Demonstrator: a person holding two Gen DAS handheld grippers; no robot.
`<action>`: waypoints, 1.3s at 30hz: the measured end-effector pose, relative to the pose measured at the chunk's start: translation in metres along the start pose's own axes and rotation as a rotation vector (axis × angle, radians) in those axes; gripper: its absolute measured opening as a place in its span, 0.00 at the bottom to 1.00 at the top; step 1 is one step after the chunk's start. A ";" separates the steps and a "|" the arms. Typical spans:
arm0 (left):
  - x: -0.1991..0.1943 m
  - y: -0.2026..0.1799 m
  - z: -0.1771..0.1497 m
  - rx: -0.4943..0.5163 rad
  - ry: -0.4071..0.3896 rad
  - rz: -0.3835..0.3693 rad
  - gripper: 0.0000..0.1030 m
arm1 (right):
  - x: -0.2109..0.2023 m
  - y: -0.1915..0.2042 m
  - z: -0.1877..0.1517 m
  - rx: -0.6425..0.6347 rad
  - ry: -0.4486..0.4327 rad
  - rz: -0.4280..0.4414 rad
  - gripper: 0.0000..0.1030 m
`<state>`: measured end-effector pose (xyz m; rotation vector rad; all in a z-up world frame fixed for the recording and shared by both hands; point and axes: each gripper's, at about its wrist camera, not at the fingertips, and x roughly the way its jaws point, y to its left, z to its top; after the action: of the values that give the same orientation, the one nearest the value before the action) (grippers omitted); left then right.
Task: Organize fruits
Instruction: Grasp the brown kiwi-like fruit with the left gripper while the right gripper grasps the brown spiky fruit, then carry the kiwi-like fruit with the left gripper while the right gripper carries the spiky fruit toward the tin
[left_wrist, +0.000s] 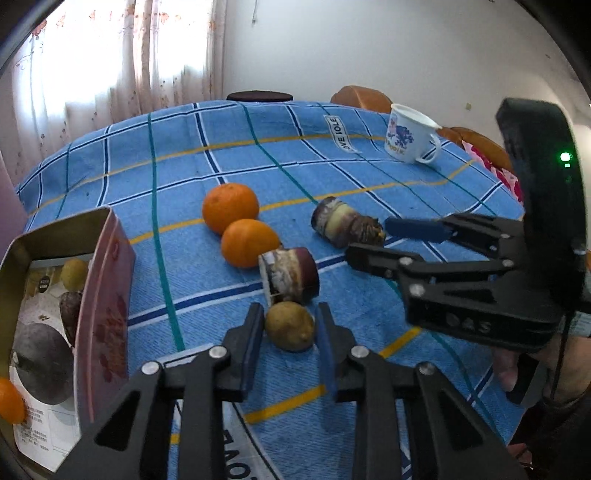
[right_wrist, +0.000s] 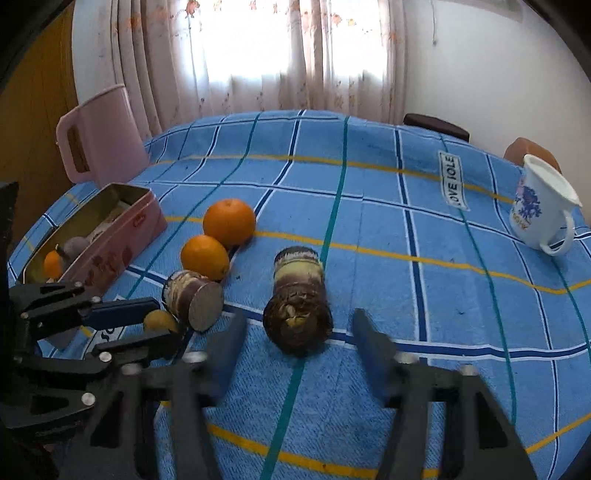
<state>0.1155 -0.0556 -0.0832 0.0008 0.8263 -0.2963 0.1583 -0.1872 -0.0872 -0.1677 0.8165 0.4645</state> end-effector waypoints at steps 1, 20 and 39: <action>-0.002 0.000 0.000 0.001 -0.008 0.001 0.29 | 0.000 0.000 0.000 -0.001 -0.001 0.001 0.40; -0.043 0.002 -0.005 -0.008 -0.233 0.110 0.29 | -0.029 0.010 -0.004 -0.044 -0.152 0.024 0.40; -0.060 0.001 -0.011 -0.016 -0.331 0.160 0.29 | -0.054 0.016 -0.011 -0.079 -0.287 0.033 0.40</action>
<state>0.0692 -0.0378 -0.0473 0.0033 0.4961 -0.1332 0.1116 -0.1942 -0.0544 -0.1565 0.5213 0.5387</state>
